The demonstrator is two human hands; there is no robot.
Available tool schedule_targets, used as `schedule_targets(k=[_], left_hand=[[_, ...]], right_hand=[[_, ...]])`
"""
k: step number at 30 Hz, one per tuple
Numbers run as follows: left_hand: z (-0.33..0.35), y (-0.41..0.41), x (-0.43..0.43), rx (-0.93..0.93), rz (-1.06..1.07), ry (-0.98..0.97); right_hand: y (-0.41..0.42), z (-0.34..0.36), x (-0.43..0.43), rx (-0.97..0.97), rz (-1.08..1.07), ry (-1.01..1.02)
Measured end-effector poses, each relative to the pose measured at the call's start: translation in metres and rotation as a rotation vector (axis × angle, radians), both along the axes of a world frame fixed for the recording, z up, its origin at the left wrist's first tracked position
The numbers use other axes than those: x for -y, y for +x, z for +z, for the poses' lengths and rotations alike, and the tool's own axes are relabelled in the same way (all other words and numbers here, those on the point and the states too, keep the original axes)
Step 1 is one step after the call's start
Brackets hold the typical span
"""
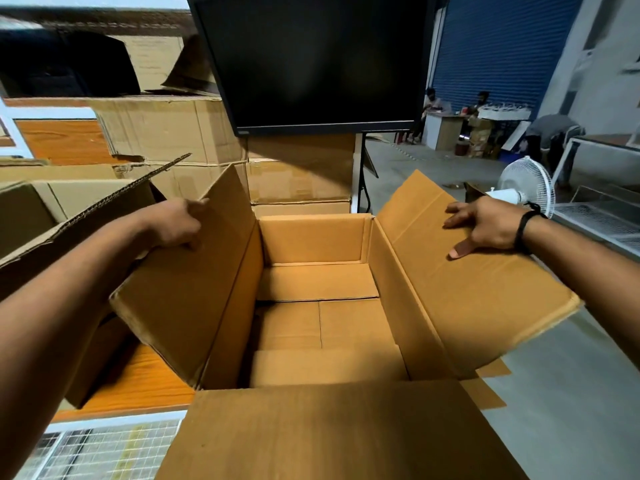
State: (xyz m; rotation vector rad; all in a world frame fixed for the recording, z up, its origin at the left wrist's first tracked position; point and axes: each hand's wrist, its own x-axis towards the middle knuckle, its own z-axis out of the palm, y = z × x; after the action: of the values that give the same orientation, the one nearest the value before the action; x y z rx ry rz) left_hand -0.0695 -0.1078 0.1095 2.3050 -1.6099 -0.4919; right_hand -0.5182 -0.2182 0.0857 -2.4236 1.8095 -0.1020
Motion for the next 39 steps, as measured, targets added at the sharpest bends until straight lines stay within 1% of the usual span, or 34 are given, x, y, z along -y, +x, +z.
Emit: schedule_targets(k=[5,10,20,26,35,39], left_hand=[[0.001,-0.011,-0.005,-0.03,-0.023,-0.043],[0.0,-0.011,-0.021,-0.083,0.003,-0.082],[0.001,-0.011,-0.062,-0.072,0.028,-0.118],[0.004,-0.011,-0.097,-0.071,0.013,-0.143],[0.017,0.018,-0.158,-0.034,-0.057,-0.13],[0.014,0.031,-0.187,-0.053,-0.099,-0.154]], right_hand=[[0.017,0.008,-0.006,-0.04,0.004,-0.034],[0.031,0.015,-0.018,-0.067,-0.003,-0.086],[0.052,0.019,-0.055,-0.09,0.019,-0.126],[0.063,0.02,-0.096,-0.092,-0.001,-0.155],[0.097,0.025,-0.18,-0.155,-0.114,-0.16],[0.11,0.017,-0.22,-0.139,-0.165,-0.175]])
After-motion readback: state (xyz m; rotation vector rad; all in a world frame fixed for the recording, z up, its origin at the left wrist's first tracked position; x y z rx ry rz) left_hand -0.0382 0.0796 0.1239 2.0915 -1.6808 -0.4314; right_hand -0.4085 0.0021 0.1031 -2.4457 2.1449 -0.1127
